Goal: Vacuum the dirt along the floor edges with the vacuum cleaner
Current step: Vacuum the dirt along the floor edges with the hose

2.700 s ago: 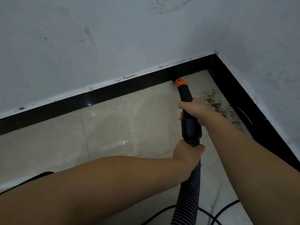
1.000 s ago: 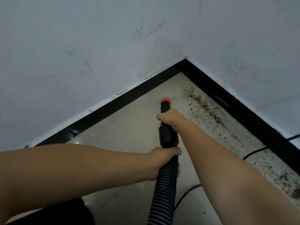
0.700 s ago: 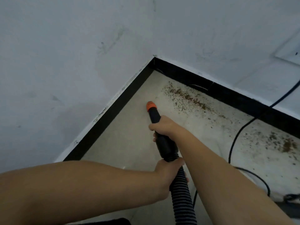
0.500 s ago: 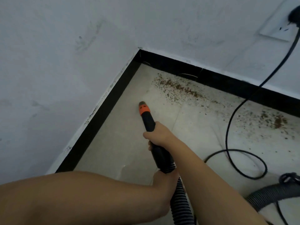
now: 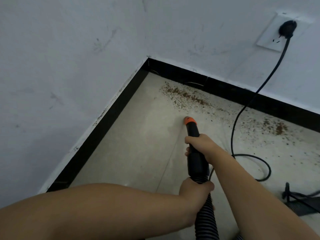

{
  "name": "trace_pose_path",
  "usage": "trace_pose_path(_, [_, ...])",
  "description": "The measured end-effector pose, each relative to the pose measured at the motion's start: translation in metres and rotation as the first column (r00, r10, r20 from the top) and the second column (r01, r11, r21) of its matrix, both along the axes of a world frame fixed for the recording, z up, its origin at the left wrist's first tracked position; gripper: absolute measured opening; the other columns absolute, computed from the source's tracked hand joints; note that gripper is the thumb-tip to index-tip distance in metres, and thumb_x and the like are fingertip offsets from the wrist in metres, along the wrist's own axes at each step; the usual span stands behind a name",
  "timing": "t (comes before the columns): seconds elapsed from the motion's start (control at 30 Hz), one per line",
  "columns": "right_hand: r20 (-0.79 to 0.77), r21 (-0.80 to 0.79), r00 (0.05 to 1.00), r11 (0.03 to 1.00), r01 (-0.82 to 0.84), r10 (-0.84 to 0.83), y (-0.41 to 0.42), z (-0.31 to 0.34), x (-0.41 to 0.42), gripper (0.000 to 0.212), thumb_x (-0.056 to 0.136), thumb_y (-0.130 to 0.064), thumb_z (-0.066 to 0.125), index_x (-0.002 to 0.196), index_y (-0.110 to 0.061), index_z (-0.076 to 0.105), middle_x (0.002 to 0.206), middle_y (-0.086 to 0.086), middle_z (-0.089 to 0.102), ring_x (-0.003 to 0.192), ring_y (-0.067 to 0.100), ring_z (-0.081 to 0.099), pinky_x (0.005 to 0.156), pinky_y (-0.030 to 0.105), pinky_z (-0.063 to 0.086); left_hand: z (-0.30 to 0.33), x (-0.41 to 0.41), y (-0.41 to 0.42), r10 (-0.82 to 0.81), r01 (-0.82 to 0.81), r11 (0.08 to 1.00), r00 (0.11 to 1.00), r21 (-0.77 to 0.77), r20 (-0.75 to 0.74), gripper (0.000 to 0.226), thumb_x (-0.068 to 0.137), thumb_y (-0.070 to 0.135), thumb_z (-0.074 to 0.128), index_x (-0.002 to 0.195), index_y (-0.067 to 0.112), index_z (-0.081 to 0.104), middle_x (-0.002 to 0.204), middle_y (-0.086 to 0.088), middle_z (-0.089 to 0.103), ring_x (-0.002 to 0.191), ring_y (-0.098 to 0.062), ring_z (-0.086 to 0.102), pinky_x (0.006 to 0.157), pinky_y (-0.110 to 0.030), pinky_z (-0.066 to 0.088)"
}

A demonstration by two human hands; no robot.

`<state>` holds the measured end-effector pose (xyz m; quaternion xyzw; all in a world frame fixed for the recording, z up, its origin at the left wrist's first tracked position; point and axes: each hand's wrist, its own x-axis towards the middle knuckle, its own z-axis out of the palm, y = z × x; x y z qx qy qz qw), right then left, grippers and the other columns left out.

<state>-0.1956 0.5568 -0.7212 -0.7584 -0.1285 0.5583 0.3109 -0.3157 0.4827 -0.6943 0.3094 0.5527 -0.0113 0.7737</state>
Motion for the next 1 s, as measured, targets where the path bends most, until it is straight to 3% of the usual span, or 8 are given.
trace_pose_path(0.2, [-0.051,0.018,0.981,0.982,0.186,-0.185,-0.024,0.001,0.03,0.021,0.085,-0.007,0.062,0.101,-0.001,0.051,0.056,0.011,0.059,0.046,0.023,0.06,0.053,0.034,0.054,-0.005,0.019,0.001,-0.082,0.085,0.994,0.996,-0.072,0.044,0.016,0.087,0.004,0.059,0.098,0.011,0.05,0.074,-0.01,0.057,0.054,-0.02,0.054,0.05,-0.028,0.05])
trace_pose_path(0.3, [-0.066,0.036,0.984,0.985,0.167,-0.165,-0.016,0.001,0.024,0.018,0.086,-0.007,0.06,0.099,-0.002,0.049,0.061,0.012,0.057,0.047,0.023,0.059,0.051,0.032,0.053,-0.01,0.017,0.002,-0.014,0.016,0.998,0.999,-0.053,0.036,0.018,0.087,0.003,0.059,0.102,0.008,0.051,0.071,-0.01,0.056,0.051,-0.021,0.054,0.054,-0.031,0.05])
trace_pose_path(0.43, [-0.08,0.062,0.995,0.996,0.068,-0.063,0.006,-0.005,0.0,0.017,0.087,-0.006,0.059,0.1,-0.002,0.047,0.063,0.012,0.056,0.047,0.022,0.058,0.048,0.03,0.052,-0.021,0.001,0.01,0.08,-0.08,0.997,0.997,-0.009,0.01,0.012,0.086,0.003,0.06,0.093,0.007,0.051,0.068,-0.011,0.055,0.05,-0.022,0.053,0.056,-0.032,0.05])
trace_pose_path(0.73, [-0.095,0.129,0.993,0.99,-0.051,0.064,0.061,-0.015,-0.053,0.029,0.085,-0.005,0.059,0.11,-0.001,0.046,0.066,0.013,0.055,0.044,0.021,0.056,0.042,0.025,0.05,-0.026,-0.035,0.047,0.208,-0.205,0.977,0.977,0.057,-0.037,0.007,0.088,0.004,0.06,0.092,0.002,0.054,0.063,-0.012,0.054,0.046,-0.022,0.053,0.05,-0.03,0.049])
trace_pose_path(0.87, [-0.1,0.137,0.994,0.99,-0.024,0.038,0.074,-0.014,-0.054,0.032,0.085,-0.005,0.059,0.114,-0.001,0.046,0.067,0.014,0.056,0.047,0.023,0.056,0.051,0.031,0.053,-0.025,-0.038,0.065,0.172,-0.17,0.983,0.984,0.071,-0.037,0.009,0.089,0.005,0.06,0.095,0.001,0.055,0.066,-0.013,0.054,0.048,-0.022,0.053,0.05,-0.03,0.05])
trace_pose_path(1.0, [-0.089,0.107,0.995,0.993,0.058,-0.048,0.056,-0.012,-0.029,0.031,0.085,-0.005,0.059,0.113,-0.002,0.046,0.065,0.012,0.056,0.041,0.021,0.058,0.043,0.026,0.05,-0.021,-0.026,0.056,0.086,-0.086,0.996,0.996,0.035,-0.003,0.01,0.088,0.005,0.061,0.095,0.003,0.055,0.066,-0.012,0.055,0.047,-0.021,0.054,0.049,-0.029,0.05])
